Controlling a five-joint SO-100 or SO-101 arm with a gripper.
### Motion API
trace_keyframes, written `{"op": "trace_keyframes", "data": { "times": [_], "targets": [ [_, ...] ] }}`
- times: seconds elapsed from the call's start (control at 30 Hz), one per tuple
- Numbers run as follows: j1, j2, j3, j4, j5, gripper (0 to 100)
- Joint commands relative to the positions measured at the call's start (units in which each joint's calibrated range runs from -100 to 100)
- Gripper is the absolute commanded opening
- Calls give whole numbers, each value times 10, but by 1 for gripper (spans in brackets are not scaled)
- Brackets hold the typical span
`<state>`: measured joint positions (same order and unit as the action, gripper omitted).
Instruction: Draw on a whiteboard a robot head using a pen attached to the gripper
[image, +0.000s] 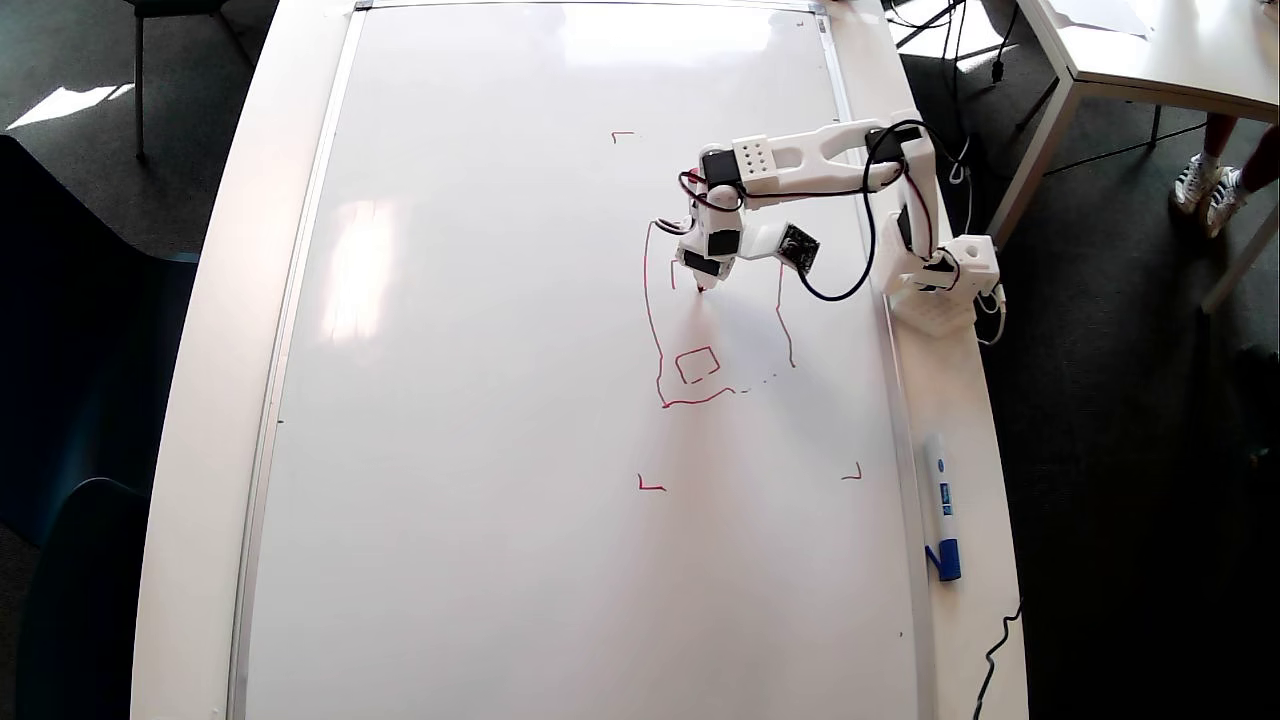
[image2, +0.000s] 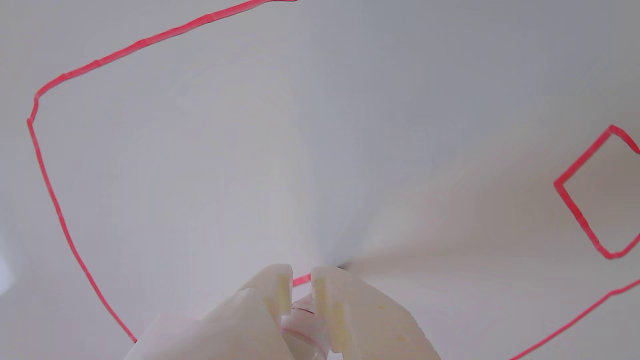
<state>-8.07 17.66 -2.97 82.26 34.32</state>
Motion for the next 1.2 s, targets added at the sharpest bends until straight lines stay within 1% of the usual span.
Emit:
{"op": "trace_keyframes", "data": {
  "times": [0.0, 0.53, 0.77, 1.17],
  "targets": [
    [-4, -10, -23, -16, -3, 1],
    [2, 5, -27, -17, -4, 1],
    [9, 23, -70, -17, -5, 1],
    [15, 24, -71, -17, -5, 1]
  ]
}}
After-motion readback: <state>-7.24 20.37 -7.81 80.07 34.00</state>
